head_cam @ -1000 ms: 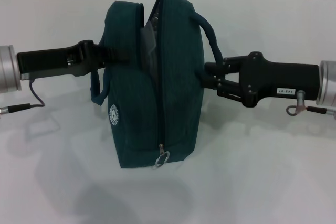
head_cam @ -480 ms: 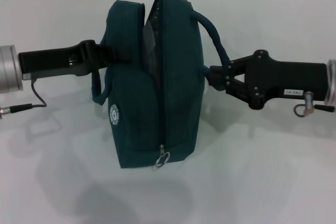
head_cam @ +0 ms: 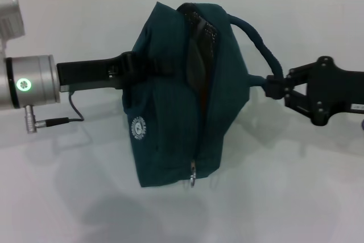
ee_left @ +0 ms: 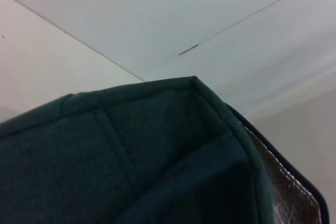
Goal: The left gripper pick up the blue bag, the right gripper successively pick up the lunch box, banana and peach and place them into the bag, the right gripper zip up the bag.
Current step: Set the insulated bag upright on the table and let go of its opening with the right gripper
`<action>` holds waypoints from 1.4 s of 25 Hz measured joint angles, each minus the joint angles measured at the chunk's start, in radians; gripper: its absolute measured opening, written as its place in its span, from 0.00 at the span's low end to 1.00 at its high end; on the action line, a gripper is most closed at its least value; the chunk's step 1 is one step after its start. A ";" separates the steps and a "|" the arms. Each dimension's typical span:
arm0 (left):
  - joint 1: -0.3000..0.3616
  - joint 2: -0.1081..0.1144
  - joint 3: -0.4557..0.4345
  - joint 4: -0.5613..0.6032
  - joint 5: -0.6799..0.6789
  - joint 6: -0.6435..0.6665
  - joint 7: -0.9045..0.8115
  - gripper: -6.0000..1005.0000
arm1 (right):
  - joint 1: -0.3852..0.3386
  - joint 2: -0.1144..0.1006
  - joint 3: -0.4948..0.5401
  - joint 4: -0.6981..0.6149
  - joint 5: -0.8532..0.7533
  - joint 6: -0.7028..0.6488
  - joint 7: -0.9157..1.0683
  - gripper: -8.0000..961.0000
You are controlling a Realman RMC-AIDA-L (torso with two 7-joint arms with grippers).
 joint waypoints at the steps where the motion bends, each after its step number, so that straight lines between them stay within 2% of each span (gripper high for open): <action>1: -0.003 -0.001 0.000 -0.008 -0.001 -0.002 0.002 0.04 | -0.003 0.000 0.017 -0.002 -0.005 -0.009 0.000 0.07; 7: -0.019 -0.004 -0.001 -0.051 -0.011 -0.022 0.020 0.04 | -0.025 0.008 0.128 -0.047 -0.051 -0.063 0.002 0.07; 23: -0.037 -0.005 -0.004 -0.084 -0.040 -0.037 0.052 0.04 | -0.128 0.021 0.211 -0.269 -0.097 -0.089 0.061 0.07; 35: -0.040 -0.005 -0.006 -0.106 -0.040 -0.038 0.055 0.04 | -0.103 0.025 0.114 -0.226 -0.101 -0.089 0.036 0.07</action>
